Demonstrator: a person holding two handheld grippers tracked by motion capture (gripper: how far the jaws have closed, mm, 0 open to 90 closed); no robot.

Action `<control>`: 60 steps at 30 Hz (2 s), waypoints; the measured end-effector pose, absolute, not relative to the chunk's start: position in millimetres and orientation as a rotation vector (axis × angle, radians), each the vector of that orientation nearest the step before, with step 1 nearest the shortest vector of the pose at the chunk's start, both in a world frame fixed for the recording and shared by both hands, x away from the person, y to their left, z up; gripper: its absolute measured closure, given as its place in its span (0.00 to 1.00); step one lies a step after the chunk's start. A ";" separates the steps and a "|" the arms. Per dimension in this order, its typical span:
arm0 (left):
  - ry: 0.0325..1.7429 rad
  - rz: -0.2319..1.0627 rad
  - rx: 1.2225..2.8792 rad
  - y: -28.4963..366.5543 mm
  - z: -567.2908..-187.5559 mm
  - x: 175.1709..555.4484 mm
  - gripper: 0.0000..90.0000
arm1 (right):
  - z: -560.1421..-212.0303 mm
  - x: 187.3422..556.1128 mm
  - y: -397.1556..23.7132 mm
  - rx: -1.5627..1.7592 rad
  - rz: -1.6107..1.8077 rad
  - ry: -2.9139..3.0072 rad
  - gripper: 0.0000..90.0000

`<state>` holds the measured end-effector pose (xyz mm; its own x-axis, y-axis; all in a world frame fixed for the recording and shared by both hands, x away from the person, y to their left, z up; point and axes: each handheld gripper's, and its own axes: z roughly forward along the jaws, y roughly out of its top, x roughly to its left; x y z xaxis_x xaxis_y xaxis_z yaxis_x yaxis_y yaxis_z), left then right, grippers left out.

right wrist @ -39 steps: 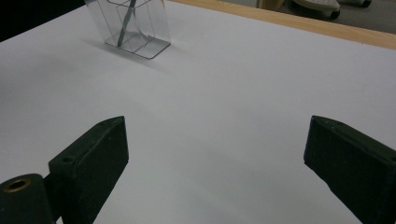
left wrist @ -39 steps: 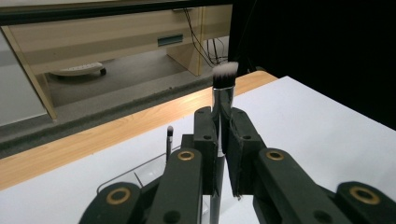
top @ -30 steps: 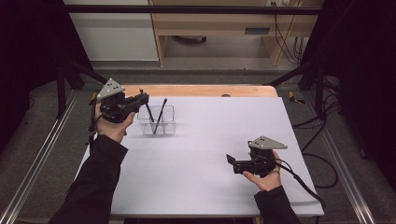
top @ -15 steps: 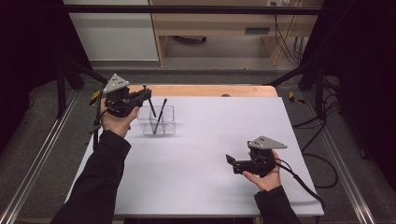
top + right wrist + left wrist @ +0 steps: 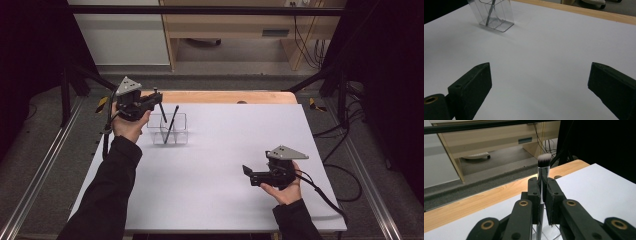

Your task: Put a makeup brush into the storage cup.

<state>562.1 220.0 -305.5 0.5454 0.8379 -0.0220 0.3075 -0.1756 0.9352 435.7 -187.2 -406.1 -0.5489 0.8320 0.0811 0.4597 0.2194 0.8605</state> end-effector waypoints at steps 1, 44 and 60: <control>0.963 0.634 1.739 219.9 -306.5 563.3 0.92 | -406.1 435.8 -187.2 1.195 1.267 2.102 0.06; 1.057 0.636 1.769 225.8 -361.5 585.0 0.92 | -408.2 436.3 -185.1 1.192 1.255 2.116 0.06; 1.076 0.635 1.783 225.7 -379.9 584.6 0.92 | -409.2 436.5 -184.0 1.188 1.249 2.121 0.07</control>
